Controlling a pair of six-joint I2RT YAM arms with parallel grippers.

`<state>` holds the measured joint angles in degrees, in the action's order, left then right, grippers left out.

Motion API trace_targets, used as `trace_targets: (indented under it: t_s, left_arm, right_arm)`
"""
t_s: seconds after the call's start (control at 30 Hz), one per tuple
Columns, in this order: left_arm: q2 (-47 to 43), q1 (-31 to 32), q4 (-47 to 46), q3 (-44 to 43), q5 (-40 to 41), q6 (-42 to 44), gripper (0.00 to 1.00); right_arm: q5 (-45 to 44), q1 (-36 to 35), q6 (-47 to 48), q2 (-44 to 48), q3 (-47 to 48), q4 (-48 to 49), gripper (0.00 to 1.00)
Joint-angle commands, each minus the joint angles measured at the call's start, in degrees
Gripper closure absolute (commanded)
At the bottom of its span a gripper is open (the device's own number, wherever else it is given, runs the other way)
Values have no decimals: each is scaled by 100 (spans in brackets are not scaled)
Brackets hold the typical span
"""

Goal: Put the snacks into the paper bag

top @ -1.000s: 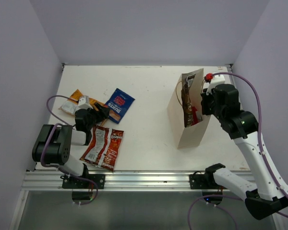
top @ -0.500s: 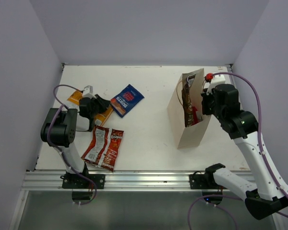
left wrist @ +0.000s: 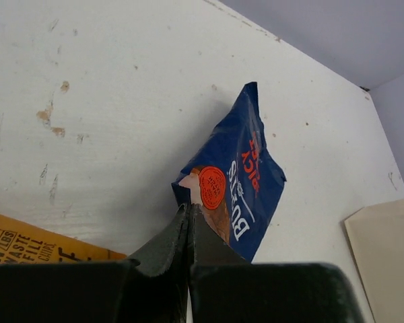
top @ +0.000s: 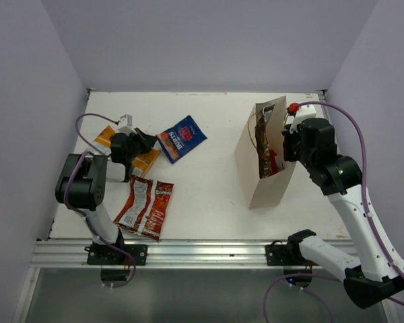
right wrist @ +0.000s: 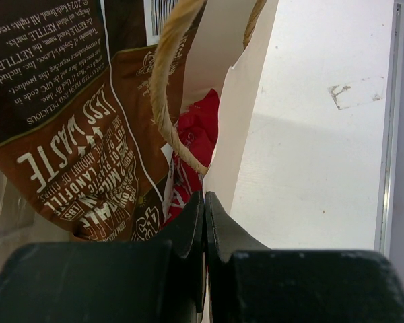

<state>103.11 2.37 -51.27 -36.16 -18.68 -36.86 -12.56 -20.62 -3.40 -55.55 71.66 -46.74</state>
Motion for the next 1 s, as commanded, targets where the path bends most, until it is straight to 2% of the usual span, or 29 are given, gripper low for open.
trace_targets:
  t_s: [0.0, 0.2, 0.4, 0.77, 0.87, 0.9, 0.93, 0.97]
  left_arm:
    - [-502, 106, -191, 39, -127, 74, 100]
    - [-1379, 272, -227, 83, -426, -58, 100]
    - [-2390, 843, 608, -556, -567, 258, 100]
    - [-2937, 1529, 1268, -1612, -1103, 179, 100]
    - [-2937, 1731, 1978, -1867, -805, 617, 100]
    - [-2920, 1758, 2154, -1886, -465, 749, 100]
    - [-2885, 1775, 2721, -1929, -235, 1003, 100]
    - [-2754, 1776, 2945, -1938, -94, 1136, 96]
  right_arm:
    - [-63, -47, 67, -26, 15, 16, 100]
    - [-71, -56, 67, -35, 6, 33, 100]
    - [-71, -47, 67, -26, 6, 33, 100]
    - [-45, -47, 67, -35, -3, 33, 100]
    - [-45, -47, 59, -26, 24, 16, 100]
    - [-36, -47, 67, -35, 24, 7, 100]
    - [-36, -56, 59, -26, 24, 7, 100]
    - [-36, -47, 59, -9, 24, 16, 100]
